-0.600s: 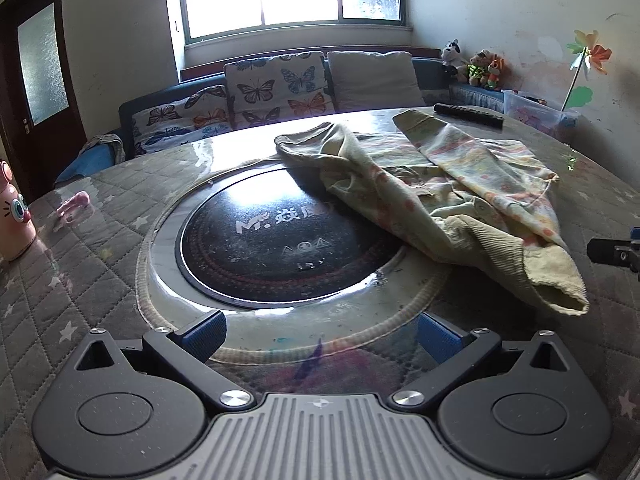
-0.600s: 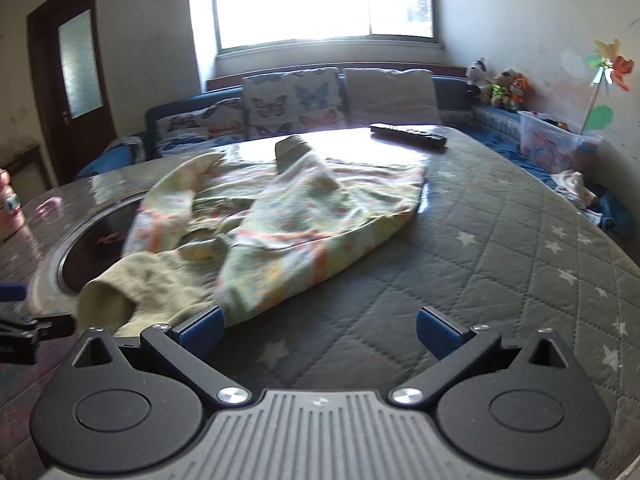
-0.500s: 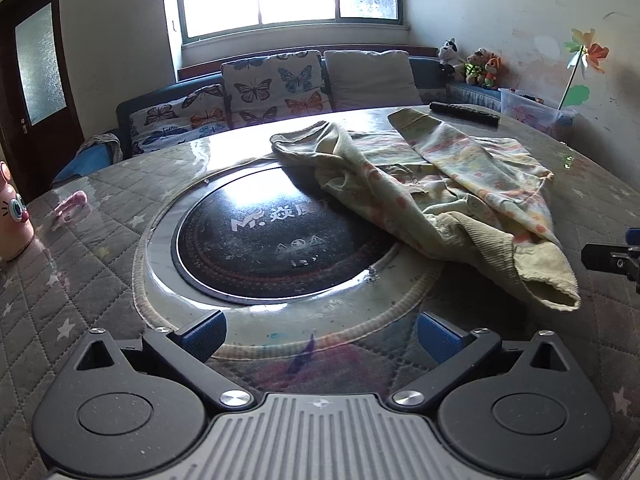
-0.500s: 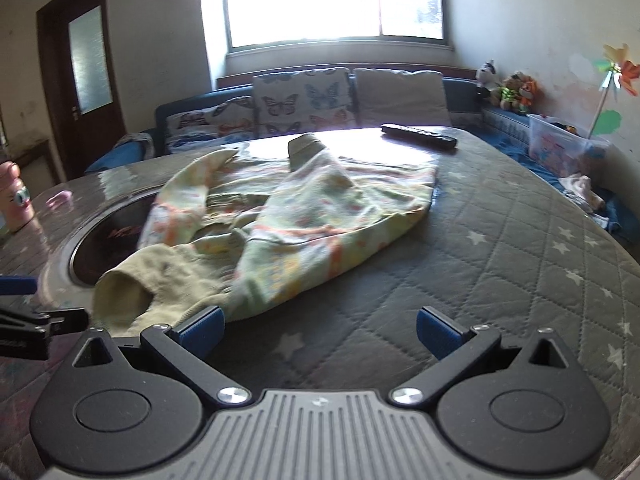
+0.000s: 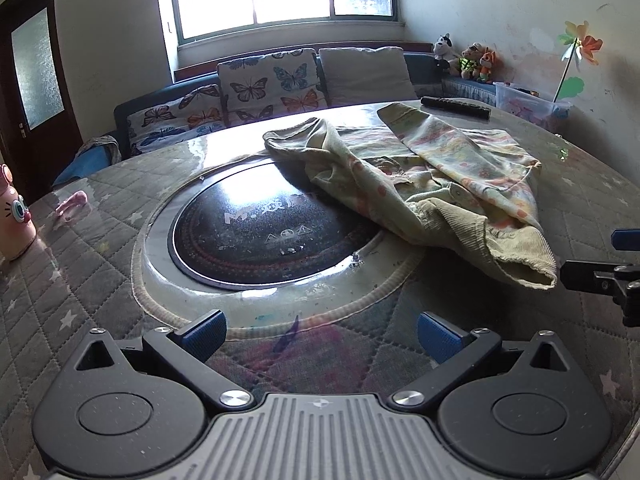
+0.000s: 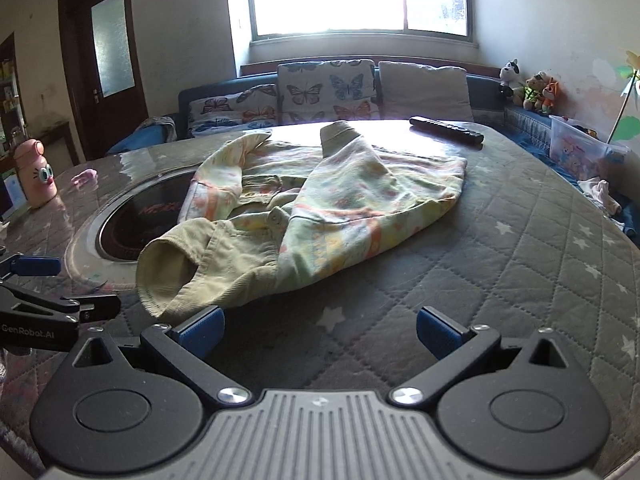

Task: Fold clothes
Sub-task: 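Move both grippers toward the crumpled floral shirt on the table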

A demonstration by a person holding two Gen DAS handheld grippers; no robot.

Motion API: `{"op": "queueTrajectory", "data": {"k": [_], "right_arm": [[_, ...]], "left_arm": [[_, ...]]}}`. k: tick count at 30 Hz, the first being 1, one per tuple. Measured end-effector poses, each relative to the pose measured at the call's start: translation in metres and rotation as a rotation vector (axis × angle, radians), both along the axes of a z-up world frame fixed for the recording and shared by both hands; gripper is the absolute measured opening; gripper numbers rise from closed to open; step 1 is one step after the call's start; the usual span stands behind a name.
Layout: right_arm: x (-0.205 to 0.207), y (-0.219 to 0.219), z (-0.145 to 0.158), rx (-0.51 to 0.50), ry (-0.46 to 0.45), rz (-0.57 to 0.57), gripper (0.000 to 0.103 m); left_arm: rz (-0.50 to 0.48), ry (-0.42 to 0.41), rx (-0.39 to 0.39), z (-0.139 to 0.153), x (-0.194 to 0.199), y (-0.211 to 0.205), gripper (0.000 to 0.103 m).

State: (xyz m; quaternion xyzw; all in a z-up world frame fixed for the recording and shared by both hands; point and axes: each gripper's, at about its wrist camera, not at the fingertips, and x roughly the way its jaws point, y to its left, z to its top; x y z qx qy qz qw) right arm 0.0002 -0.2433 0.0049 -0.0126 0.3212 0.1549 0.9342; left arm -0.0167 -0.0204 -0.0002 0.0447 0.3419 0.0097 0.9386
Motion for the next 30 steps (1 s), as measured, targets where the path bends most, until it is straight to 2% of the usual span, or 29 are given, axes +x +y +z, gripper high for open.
{"op": "queueTrajectory", "data": {"k": [30], "right_arm": [[-0.011,0.007,-0.004,-0.033,0.022,0.033,0.103]], "left_arm": [[-0.036,0.013,0.043,-0.003,-0.006,-0.021,0.103]]}}
